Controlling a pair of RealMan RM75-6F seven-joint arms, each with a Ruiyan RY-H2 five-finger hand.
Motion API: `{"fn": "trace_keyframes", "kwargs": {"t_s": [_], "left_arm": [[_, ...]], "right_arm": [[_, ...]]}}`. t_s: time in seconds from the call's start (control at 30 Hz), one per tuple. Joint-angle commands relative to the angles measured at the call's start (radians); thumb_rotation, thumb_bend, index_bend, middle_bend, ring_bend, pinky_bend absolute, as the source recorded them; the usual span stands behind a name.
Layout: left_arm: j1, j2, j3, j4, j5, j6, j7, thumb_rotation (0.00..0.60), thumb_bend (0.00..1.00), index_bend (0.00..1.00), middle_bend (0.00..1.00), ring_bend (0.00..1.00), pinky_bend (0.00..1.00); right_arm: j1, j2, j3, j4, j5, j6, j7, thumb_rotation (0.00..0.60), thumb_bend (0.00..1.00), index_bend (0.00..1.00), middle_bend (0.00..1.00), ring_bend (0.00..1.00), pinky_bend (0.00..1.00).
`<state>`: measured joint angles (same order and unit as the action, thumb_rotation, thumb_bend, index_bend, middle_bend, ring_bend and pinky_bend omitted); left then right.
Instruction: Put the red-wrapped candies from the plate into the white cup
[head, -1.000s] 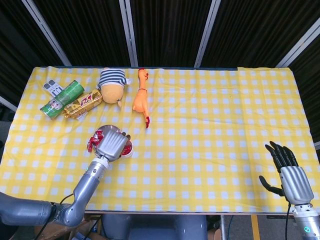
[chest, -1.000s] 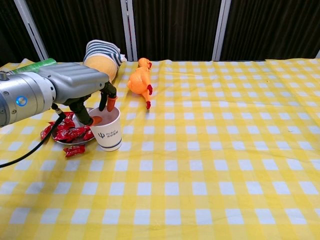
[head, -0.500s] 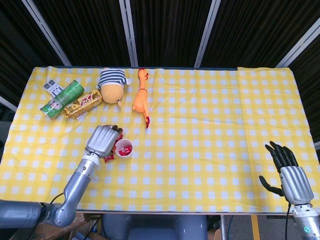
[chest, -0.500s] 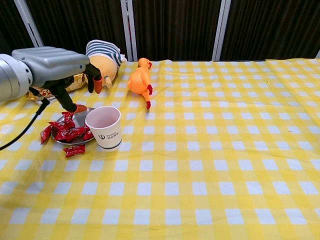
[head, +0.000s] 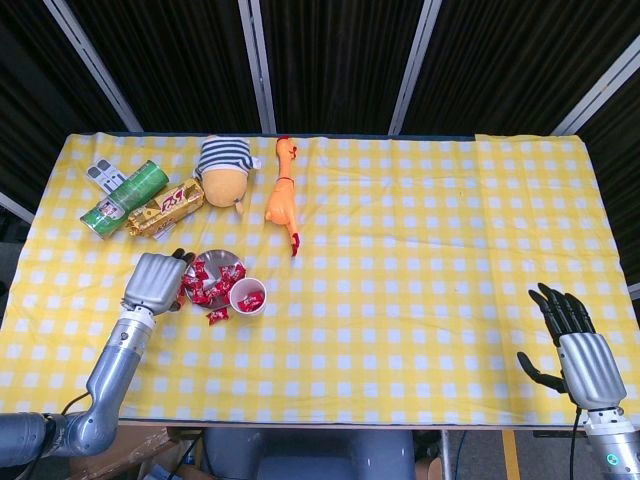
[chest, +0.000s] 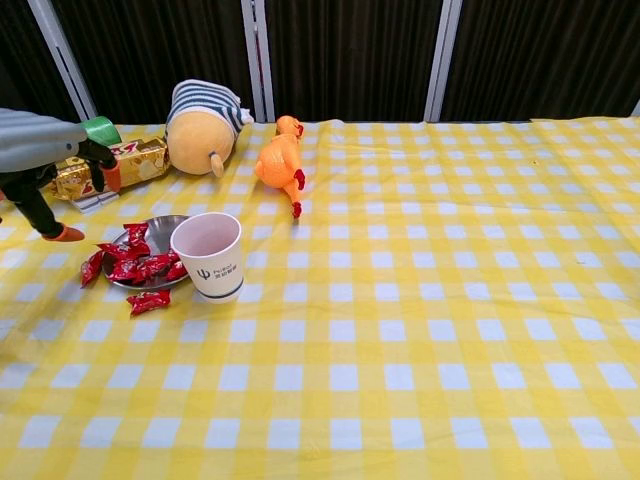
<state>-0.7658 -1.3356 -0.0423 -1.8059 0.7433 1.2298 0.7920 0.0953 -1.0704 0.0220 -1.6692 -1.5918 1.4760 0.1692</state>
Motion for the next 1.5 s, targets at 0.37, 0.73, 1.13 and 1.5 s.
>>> {"fn": "trace_keyframes", "kwargs": {"t_s": [0.37,0.73,1.13,1.5], "left_arm": [[0.047,-0.050,0.014,0.129,-0.048,0.003,-0.001,0.600,0.27,0.24,0.87,0.96,0.93],[0.055,-0.108,-0.016,0.214,-0.146,-0.044,0.009,0.600,0.27,0.31,0.90,0.97,0.94],[0.055,-0.195,-0.036,0.275,-0.147,-0.062,-0.007,0.600,0.31,0.33,0.90,0.97,0.94],[0.058,-0.237,-0.044,0.311,-0.131,-0.072,-0.012,0.600,0.34,0.34,0.90,0.97,0.94]], "right_arm": [[0.000,0.001,-0.001,-0.001,0.000,0.000,0.001,0.600,0.39,0.00,0.00,0.00,0.00],[0.001,0.000,-0.001,-0.001,-0.001,-0.001,0.002,0.600,0.39,0.00,0.00,0.00,0.00],[0.000,0.001,-0.001,0.001,-0.001,0.000,0.006,0.600,0.39,0.00,0.00,0.00,0.00],[0.000,0.002,-0.002,-0.001,-0.001,0.000,0.007,0.600,0.39,0.00,0.00,0.00,0.00]]}}
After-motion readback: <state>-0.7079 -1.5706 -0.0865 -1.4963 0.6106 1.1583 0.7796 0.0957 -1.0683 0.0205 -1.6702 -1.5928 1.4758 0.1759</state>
